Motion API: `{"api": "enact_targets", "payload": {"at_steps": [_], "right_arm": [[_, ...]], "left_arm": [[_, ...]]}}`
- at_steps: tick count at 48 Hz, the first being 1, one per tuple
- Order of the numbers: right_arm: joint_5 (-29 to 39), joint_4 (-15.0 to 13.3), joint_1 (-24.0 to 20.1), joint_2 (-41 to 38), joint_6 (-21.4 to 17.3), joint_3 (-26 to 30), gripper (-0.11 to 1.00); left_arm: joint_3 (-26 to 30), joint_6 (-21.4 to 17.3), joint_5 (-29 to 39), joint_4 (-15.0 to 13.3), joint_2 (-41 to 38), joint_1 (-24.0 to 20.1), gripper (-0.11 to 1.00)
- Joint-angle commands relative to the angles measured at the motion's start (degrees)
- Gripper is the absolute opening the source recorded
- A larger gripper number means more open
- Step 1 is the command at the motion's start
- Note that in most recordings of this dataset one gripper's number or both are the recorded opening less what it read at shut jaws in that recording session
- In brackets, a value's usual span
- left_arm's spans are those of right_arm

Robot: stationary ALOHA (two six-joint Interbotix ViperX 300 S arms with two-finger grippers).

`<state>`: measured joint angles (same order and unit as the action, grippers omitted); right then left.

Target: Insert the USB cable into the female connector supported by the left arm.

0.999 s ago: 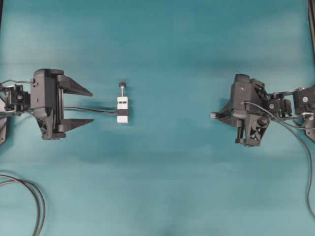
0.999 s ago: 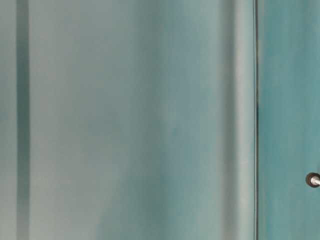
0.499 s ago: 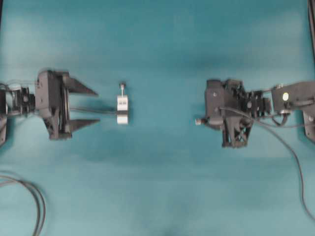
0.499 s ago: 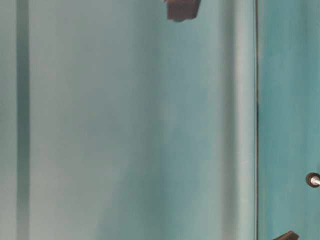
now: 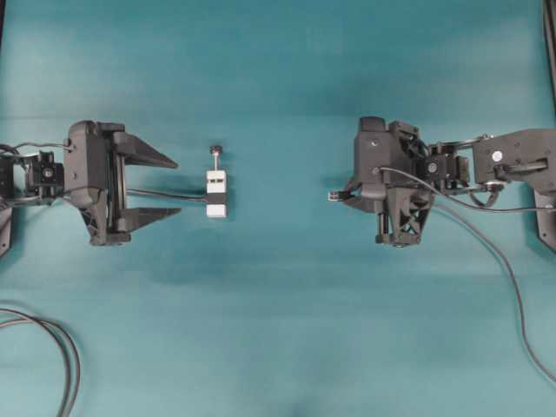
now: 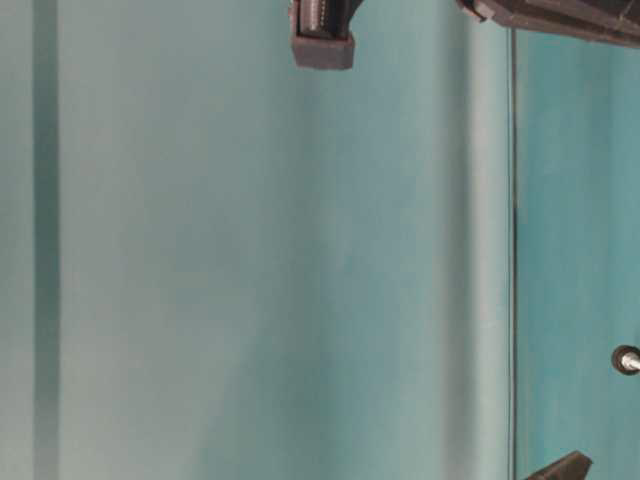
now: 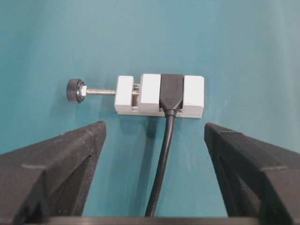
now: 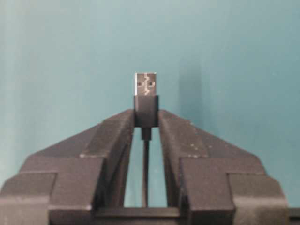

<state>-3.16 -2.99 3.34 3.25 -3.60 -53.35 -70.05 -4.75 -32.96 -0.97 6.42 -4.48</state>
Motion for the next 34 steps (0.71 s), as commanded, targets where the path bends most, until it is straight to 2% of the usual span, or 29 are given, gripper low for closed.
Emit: {"api": "enact_targets", "payload": {"at_steps": [1, 17, 34], "right_arm": [[-0.53, -0.18, 0.09, -0.18, 0.18, 2.11, 0.21], [0.62, -0.18, 0.09, -4.83, 0.26, 7.65, 0.21], [1.05, -0.44, 0.09, -7.56, 0.35, 11.43, 0.21]], "left_arm": [[0.62, 0.70, -0.62, -0.18, -0.09, 0.00, 0.92], [1.41, 2.46, -0.79, -0.18, -2.02, 0.44, 0.92], [1.76, 2.02, -0.79, -0.18, -4.31, 0.70, 0.92]]}}
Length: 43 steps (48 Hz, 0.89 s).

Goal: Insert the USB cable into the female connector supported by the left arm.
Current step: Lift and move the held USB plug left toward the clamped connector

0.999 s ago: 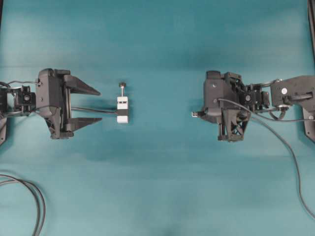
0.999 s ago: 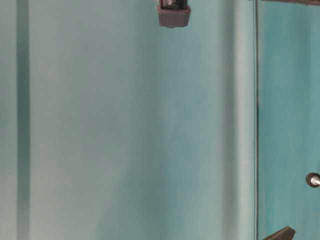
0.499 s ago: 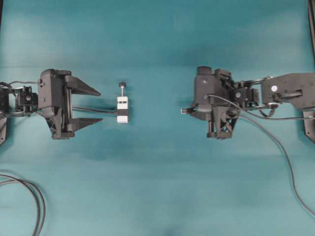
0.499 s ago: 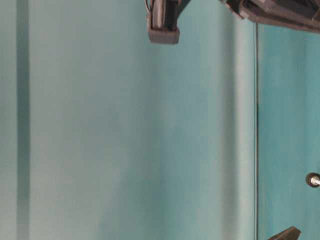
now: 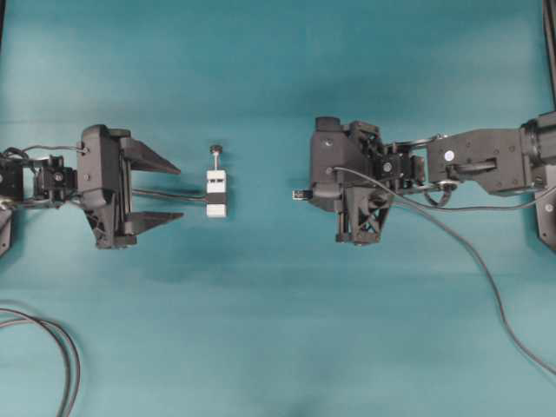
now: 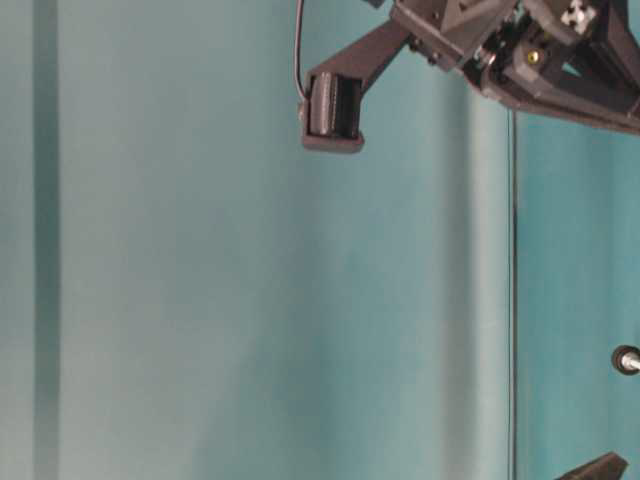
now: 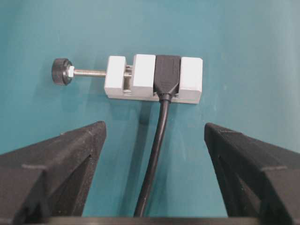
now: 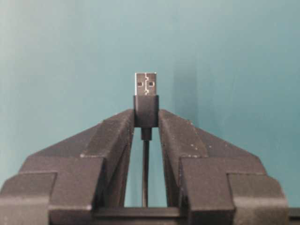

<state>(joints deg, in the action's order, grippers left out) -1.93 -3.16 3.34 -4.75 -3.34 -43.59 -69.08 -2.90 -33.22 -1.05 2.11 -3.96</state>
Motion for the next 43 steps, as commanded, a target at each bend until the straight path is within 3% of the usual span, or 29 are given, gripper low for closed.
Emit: {"api": "enact_targets", "payload": {"at_steps": [1, 21, 43], "right_arm": [[-0.18, -0.26, 0.09, 0.44, 0.09, 1.85, 0.21], [4.39, -1.58, 0.09, -1.58, 0.09, 6.59, 0.21], [4.48, -1.58, 0.00, -5.10, 0.09, 11.07, 0.21]], "left_arm": [[0.88, 0.18, -0.62, -0.09, -0.09, 0.18, 0.92], [3.16, 0.18, -0.97, -0.09, -5.10, 0.09, 0.92], [3.96, 0.18, -2.72, -0.09, -6.94, -0.35, 0.86]]}}
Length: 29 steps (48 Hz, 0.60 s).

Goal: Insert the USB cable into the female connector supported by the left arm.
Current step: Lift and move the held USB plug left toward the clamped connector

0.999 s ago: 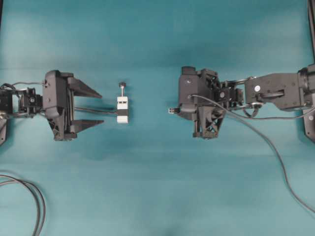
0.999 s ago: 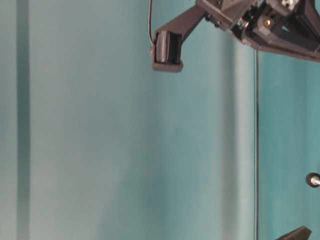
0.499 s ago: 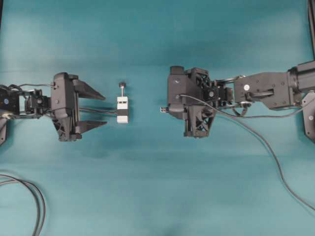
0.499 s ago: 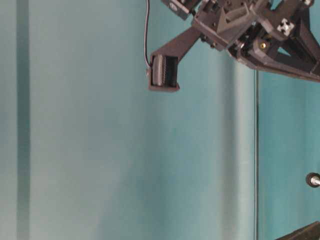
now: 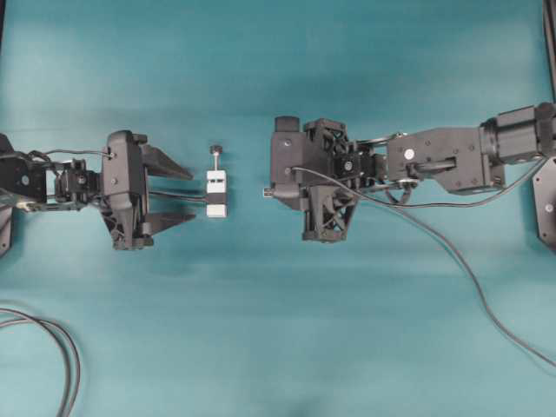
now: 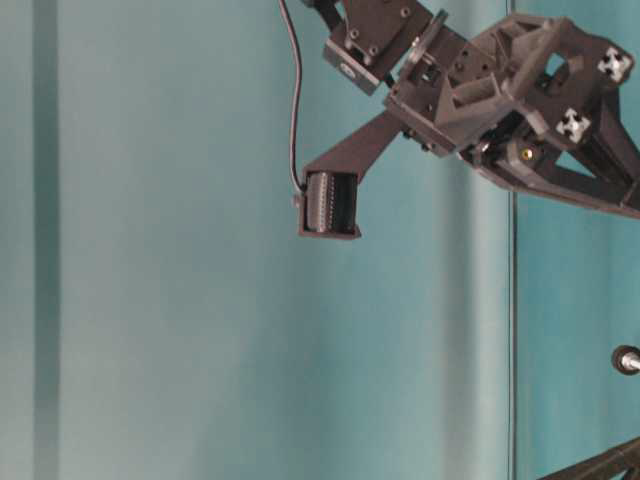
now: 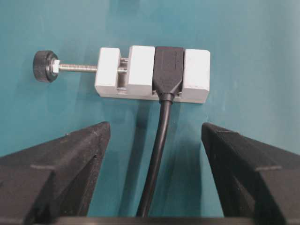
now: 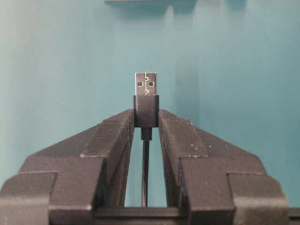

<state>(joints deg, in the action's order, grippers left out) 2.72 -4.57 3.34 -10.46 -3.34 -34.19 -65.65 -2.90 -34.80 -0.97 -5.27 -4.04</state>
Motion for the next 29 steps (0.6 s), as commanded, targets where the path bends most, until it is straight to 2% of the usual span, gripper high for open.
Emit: {"api": "enact_targets", "payload": {"at_steps": [1, 17, 29], "right_arm": [[-0.18, -0.18, -0.09, 0.53, 0.09, 1.76, 0.21], [0.09, -0.18, -0.09, 0.35, 0.09, 2.37, 0.21], [3.60, -0.18, -0.09, -0.18, 0.09, 3.96, 0.21]], "left_arm": [[0.53, 0.18, -1.49, -0.18, 0.44, -0.26, 0.86], [-0.53, -0.18, -8.00, -0.18, -1.49, -1.32, 0.86], [-1.14, -0.26, -9.93, -0.18, -2.64, -1.32, 0.86]]}}
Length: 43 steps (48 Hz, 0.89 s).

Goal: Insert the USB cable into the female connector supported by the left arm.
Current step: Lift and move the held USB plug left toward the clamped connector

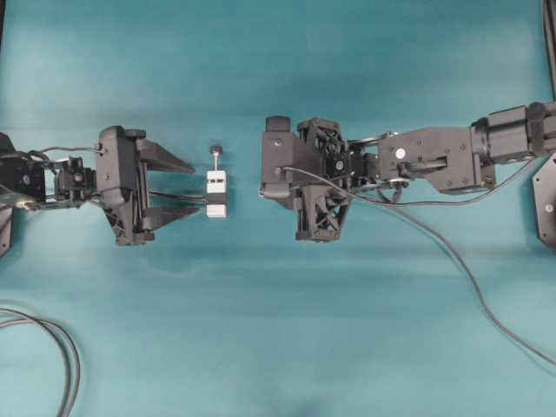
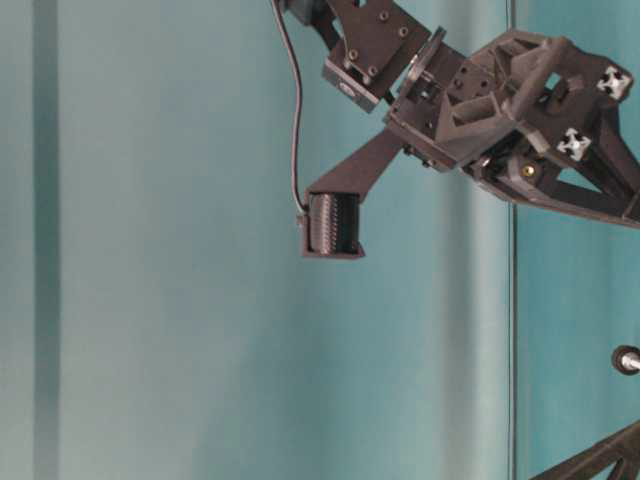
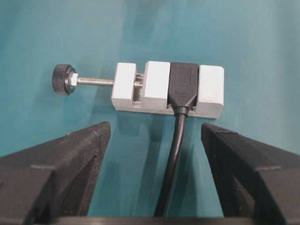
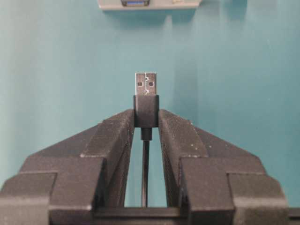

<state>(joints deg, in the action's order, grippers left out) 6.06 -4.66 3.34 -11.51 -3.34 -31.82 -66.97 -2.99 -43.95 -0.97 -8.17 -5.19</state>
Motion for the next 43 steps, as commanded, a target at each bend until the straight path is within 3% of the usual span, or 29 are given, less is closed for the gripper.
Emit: {"api": "enact_targets", "payload": {"at_steps": [1, 43], "right_arm": [[0.35, -0.09, -0.09, 0.88, 0.09, 1.58, 0.21], [5.19, -0.09, -0.97, 0.00, 0.00, 6.24, 0.21]], "left_arm": [[0.09, -0.18, -0.79, -0.18, 0.09, -0.18, 0.86], [1.32, -0.35, -4.66, -0.18, -4.22, -0.18, 0.85]]}}
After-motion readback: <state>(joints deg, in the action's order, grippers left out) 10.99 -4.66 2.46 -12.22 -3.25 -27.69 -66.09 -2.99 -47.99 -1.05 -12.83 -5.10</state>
